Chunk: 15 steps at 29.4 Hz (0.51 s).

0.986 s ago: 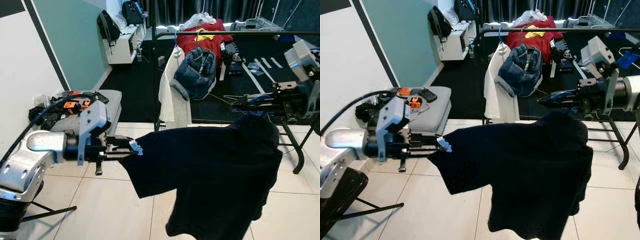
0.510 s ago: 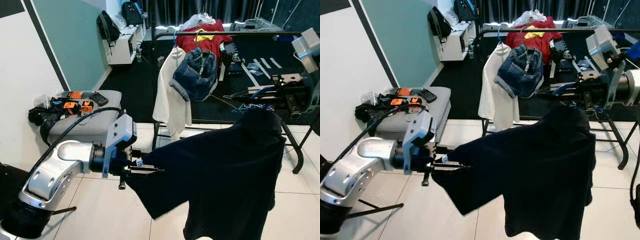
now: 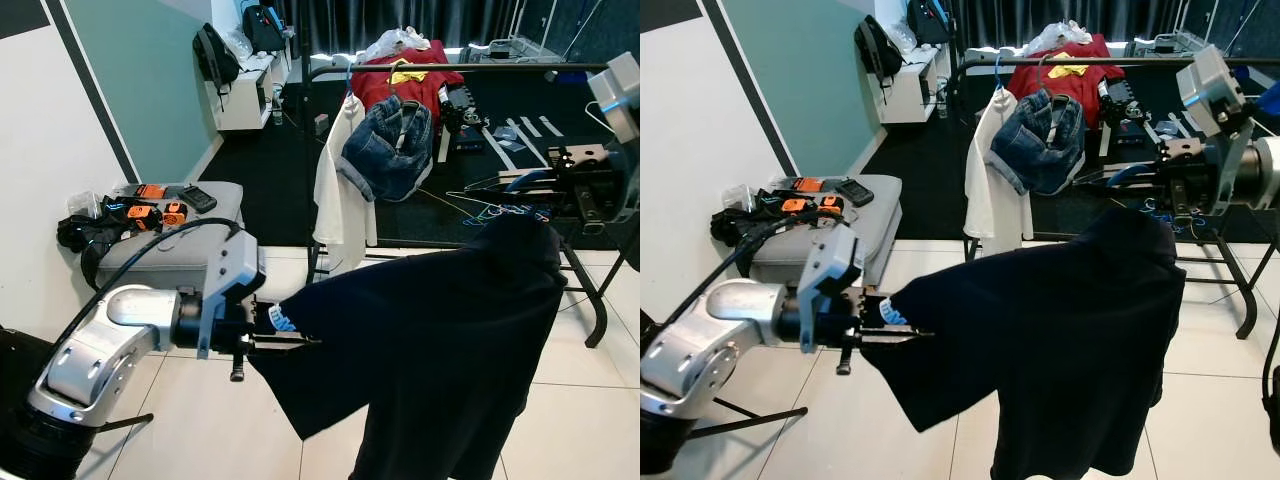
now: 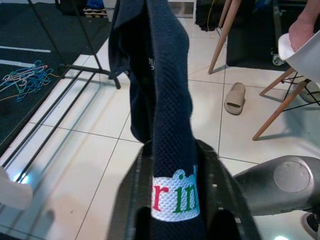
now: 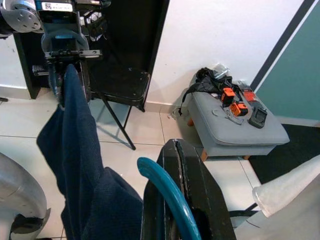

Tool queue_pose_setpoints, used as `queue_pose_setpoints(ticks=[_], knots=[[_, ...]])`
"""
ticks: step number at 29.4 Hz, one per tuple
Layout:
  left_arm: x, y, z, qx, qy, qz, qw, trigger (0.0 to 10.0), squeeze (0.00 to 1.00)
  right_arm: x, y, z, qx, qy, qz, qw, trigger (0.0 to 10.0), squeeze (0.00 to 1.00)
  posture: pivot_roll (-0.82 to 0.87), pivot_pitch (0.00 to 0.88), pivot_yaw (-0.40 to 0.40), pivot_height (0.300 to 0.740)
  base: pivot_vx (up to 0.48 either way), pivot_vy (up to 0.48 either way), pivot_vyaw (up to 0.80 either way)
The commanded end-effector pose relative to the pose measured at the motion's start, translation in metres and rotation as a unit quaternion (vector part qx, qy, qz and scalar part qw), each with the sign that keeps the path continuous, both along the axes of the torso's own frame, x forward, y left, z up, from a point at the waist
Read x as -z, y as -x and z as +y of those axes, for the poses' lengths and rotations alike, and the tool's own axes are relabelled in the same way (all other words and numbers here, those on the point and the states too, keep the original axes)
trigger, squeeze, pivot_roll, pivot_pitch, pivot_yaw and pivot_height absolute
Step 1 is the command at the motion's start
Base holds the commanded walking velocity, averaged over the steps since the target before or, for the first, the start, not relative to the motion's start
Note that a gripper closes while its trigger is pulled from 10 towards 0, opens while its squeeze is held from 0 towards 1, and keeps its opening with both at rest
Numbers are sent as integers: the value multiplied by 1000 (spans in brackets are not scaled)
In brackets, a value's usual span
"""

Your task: Hang hanger

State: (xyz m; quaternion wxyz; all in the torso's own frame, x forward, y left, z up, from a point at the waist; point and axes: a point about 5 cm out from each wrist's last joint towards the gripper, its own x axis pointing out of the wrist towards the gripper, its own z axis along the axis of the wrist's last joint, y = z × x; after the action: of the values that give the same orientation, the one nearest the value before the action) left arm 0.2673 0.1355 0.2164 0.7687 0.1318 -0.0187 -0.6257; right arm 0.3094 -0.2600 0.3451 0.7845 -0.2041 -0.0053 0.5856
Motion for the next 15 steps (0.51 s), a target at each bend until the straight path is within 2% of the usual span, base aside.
queue_pose_setpoints(ticks=[1,7,15], knots=[[-2,1,6,-8,-5,2,1000,0,0,-14,3,-1,-1,-7,-33,999,0,0,-201,0,25,740,0,0,0],[-1,2,9,-7,-10,6,1000,0,0,-16,3,-2,2,-7,-36,999,0,0,-201,0,25,740,0,0,0],[-1,2,21,-12,-33,6,999,0,0,-21,3,-7,15,-5,-45,999,0,0,-204,0,27,740,0,0,0]])
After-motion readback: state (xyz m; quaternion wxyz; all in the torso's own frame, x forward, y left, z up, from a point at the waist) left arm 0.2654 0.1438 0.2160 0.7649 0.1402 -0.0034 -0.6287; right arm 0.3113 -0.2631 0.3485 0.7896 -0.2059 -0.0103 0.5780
